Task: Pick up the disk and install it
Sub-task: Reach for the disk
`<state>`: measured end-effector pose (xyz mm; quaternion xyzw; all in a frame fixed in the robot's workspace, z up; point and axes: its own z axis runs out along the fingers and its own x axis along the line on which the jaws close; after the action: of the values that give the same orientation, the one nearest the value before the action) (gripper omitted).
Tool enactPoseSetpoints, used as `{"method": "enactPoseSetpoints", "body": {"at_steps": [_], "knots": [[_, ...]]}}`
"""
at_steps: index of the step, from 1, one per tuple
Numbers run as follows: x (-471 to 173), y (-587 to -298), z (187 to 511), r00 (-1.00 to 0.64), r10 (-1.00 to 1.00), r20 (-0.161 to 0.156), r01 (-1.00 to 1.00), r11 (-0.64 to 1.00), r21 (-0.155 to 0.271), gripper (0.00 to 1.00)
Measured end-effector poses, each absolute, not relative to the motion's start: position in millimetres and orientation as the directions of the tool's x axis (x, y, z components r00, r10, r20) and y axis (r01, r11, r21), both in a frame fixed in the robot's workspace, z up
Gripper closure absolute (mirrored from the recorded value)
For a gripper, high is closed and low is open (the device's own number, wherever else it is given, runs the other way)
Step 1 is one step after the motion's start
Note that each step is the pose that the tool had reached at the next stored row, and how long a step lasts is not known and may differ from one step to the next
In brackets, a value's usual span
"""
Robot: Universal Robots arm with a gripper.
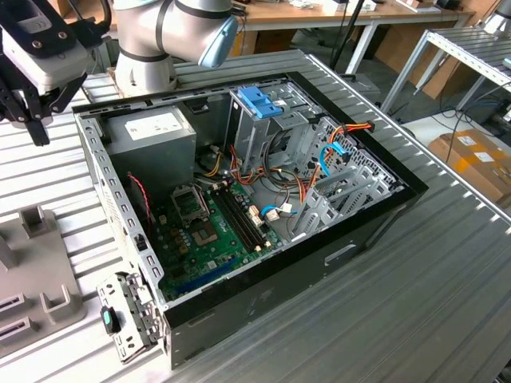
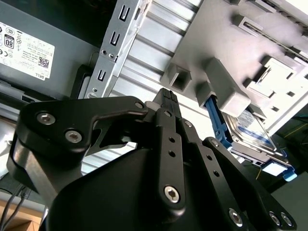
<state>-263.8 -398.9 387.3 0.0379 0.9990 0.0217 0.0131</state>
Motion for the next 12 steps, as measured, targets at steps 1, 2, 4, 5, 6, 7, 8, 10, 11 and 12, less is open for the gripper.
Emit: {"method": "enactPoseSetpoints", "body": {"at_steps": [1,2,4,5,6,7,8,10,11,12], "knots": [[-264.0,-398.9,387.3,-0.997,0.076,-0.024,0.075,0.996,0.044,0.89],[-264.2,-398.9,387.3,-0.997,0.076,-0.024,0.075,0.996,0.044,0.89],[-264.8,-398.9,387.2,-0.997,0.076,-0.024,0.075,0.996,0.044,0.89],[-265.0,-398.9,387.2,-0.997,0.076,-0.024,0.075,0.996,0.044,0.89],[-265.2,-398.9,387.2,-0.997,0.076,-0.024,0.075,0.996,0.044,0.89],[-265.4,-398.9,387.2,-0.997,0.076,-0.024,0.075,0.996,0.044,0.89],[-265.7,-398.9,387.1,-0.997,0.076,-0.024,0.075,0.996,0.044,0.89],[-266.2,-398.9,387.0,-0.997,0.076,-0.024,0.075,0.996,0.044,0.89],[-266.5,-398.9,387.0,-0.997,0.076,-0.024,0.075,0.996,0.044,0.89],[-266.9,-398.9,386.9,-0.997,0.076,-0.024,0.075,0.996,0.044,0.89]]}}
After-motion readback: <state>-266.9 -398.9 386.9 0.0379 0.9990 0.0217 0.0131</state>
